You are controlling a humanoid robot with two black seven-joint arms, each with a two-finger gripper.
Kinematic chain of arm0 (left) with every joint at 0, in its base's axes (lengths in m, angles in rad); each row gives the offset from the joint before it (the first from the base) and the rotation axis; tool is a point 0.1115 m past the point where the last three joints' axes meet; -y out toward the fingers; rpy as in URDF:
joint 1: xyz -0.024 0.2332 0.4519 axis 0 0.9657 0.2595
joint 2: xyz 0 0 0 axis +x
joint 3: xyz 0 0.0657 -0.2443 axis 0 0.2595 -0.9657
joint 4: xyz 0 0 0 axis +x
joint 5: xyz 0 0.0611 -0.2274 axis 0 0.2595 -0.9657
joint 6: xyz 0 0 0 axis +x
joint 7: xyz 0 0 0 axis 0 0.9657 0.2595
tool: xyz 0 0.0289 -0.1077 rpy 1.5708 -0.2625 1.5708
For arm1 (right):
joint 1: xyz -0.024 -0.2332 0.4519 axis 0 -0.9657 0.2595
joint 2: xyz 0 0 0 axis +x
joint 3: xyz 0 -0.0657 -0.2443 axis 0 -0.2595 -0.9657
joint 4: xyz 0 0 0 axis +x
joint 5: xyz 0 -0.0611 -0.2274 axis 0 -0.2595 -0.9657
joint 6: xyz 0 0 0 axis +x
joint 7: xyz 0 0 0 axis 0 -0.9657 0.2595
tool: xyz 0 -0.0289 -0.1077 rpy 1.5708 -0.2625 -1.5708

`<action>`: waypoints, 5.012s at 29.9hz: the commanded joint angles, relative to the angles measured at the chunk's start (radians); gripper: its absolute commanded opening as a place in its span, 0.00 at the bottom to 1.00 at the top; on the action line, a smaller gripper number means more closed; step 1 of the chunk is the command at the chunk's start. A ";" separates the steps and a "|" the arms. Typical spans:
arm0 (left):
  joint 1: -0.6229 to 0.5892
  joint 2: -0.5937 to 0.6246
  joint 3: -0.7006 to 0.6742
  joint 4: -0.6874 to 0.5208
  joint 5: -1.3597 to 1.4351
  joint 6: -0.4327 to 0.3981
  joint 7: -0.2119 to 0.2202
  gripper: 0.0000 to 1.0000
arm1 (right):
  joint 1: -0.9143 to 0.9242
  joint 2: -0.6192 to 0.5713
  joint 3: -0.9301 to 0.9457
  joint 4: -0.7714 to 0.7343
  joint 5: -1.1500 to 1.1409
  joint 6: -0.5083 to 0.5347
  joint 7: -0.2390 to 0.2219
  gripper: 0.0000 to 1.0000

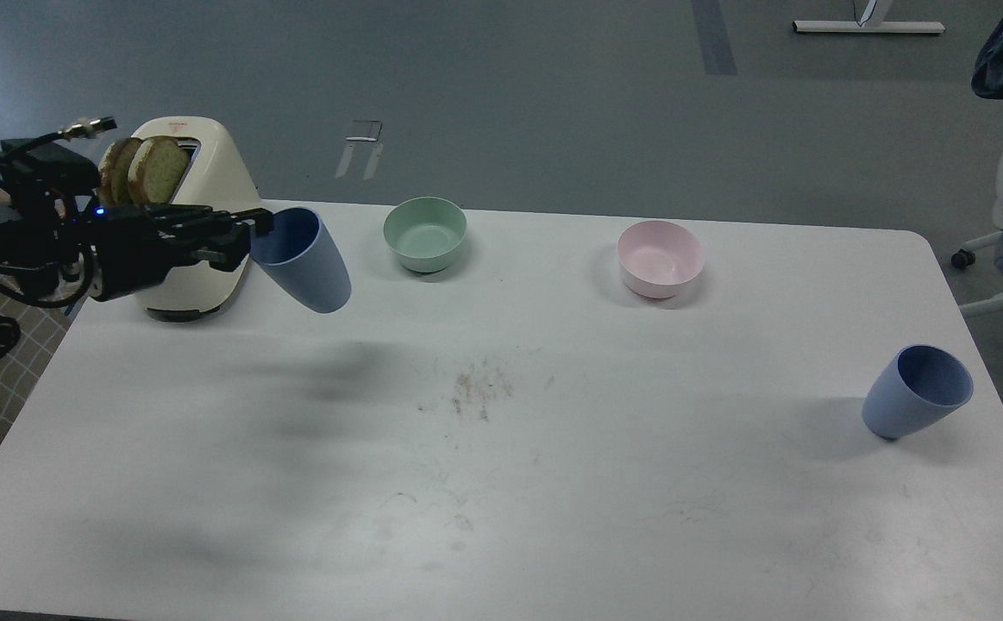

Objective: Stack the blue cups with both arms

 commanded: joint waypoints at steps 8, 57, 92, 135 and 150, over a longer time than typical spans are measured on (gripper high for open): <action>-0.261 -0.242 0.295 -0.004 0.111 -0.010 0.065 0.00 | -0.058 -0.036 0.063 0.000 0.000 0.000 0.000 1.00; -0.216 -0.446 0.320 0.122 0.235 -0.010 0.134 0.51 | -0.124 -0.042 0.097 0.031 0.000 0.000 -0.003 1.00; -0.187 -0.362 -0.317 0.461 -1.552 0.047 0.126 0.97 | -0.516 -0.338 0.074 0.617 -1.103 0.000 -0.005 1.00; -0.189 -0.394 -0.315 0.463 -1.578 0.039 0.122 0.97 | -0.662 -0.234 -0.181 0.577 -1.454 0.000 -0.017 0.22; -0.189 -0.393 -0.315 0.463 -1.578 0.035 0.122 0.97 | -0.668 -0.237 -0.179 0.572 -1.451 0.000 -0.011 0.00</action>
